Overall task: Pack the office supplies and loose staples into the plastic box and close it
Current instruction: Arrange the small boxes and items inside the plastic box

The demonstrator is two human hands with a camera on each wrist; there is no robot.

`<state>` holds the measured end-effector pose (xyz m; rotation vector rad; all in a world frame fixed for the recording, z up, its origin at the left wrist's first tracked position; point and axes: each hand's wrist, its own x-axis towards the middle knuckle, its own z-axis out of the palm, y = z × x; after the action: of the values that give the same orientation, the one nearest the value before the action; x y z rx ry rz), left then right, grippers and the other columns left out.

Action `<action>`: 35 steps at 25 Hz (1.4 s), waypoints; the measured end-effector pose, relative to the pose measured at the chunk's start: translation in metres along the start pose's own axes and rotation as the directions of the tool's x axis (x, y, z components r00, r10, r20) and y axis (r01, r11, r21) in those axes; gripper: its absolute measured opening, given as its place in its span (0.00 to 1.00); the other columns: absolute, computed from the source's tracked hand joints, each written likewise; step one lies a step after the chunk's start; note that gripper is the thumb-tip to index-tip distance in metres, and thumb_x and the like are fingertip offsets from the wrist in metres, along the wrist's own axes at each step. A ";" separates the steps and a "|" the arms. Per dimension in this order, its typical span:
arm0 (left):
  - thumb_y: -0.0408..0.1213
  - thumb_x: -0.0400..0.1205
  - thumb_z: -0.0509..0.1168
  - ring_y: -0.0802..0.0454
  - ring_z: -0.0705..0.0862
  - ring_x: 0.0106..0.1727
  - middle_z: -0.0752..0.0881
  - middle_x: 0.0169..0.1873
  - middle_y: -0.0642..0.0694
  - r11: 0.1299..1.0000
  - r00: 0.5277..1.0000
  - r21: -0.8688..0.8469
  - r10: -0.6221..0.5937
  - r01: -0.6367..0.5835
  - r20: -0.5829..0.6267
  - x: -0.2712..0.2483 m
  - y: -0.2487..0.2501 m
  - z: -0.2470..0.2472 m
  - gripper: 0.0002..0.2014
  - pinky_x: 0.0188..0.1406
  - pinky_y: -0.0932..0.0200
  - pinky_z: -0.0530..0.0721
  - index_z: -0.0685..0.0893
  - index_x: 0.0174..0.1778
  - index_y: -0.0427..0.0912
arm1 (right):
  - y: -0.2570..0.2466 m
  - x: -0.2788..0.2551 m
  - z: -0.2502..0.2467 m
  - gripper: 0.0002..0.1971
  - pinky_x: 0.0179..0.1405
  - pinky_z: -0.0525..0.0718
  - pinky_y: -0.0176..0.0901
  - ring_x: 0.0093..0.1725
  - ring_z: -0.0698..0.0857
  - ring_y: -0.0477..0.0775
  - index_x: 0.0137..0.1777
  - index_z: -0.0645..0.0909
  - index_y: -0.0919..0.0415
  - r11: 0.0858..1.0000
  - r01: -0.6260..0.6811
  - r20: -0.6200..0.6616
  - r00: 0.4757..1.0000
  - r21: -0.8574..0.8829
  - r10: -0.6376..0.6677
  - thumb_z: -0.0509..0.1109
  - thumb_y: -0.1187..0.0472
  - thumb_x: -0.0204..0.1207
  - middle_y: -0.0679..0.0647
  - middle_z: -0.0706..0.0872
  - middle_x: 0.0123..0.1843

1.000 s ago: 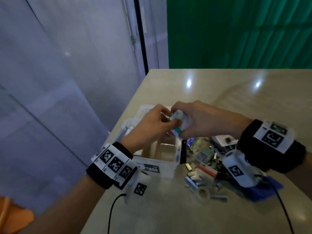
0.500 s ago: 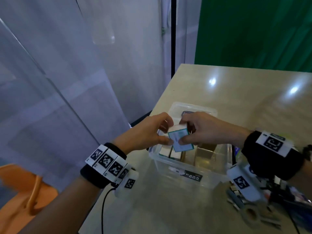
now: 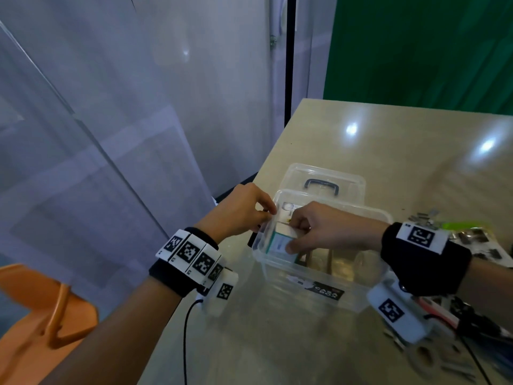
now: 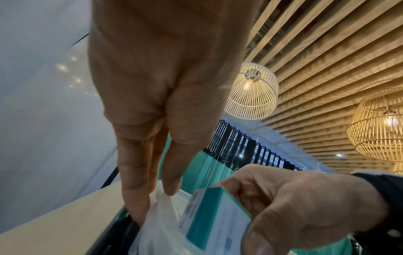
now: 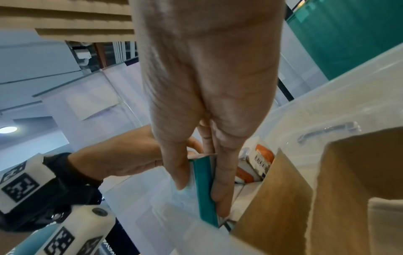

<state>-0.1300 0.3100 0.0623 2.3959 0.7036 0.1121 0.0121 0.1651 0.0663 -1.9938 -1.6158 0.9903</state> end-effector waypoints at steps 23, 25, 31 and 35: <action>0.35 0.78 0.76 0.55 0.86 0.32 0.88 0.51 0.43 0.986 0.997 0.149 -0.078 0.075 0.016 0.011 0.011 0.005 0.07 0.35 0.63 0.88 0.92 0.51 0.40 | -0.010 0.008 0.013 0.16 0.29 0.72 0.35 0.30 0.78 0.45 0.34 0.74 0.51 0.972 0.022 0.074 0.997 -0.234 -0.004 0.79 0.52 0.75 0.45 0.80 0.31; 0.34 0.78 0.76 0.54 0.87 0.31 0.88 0.50 0.43 0.985 0.996 0.152 -0.085 0.081 0.016 0.011 0.012 0.005 0.07 0.31 0.66 0.87 0.92 0.51 0.41 | -0.010 0.008 0.008 0.15 0.33 0.75 0.37 0.32 0.81 0.46 0.36 0.79 0.54 0.978 -0.005 0.140 0.990 -0.210 0.035 0.77 0.48 0.77 0.47 0.83 0.33; 0.35 0.78 0.76 0.59 0.80 0.29 0.90 0.51 0.44 0.976 0.998 0.210 -0.063 0.059 0.010 0.010 0.015 0.005 0.08 0.33 0.71 0.77 0.93 0.52 0.41 | -0.021 0.016 0.013 0.20 0.50 0.84 0.46 0.43 0.87 0.56 0.52 0.87 0.64 0.955 -0.019 0.239 0.967 -0.295 0.093 0.67 0.45 0.84 0.59 0.89 0.46; 0.35 0.78 0.76 0.58 0.81 0.31 0.89 0.55 0.44 0.965 0.997 0.251 -0.076 0.071 0.008 0.010 0.019 0.006 0.09 0.28 0.74 0.72 0.92 0.54 0.42 | -0.025 0.031 0.026 0.14 0.37 0.78 0.36 0.39 0.84 0.50 0.40 0.79 0.56 0.905 0.030 0.190 0.980 -0.424 0.057 0.69 0.50 0.84 0.50 0.84 0.39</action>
<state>-0.1117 0.2990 0.0682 2.6028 0.8411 -0.0312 -0.0211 0.1978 0.0570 -2.2409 -2.0788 0.9245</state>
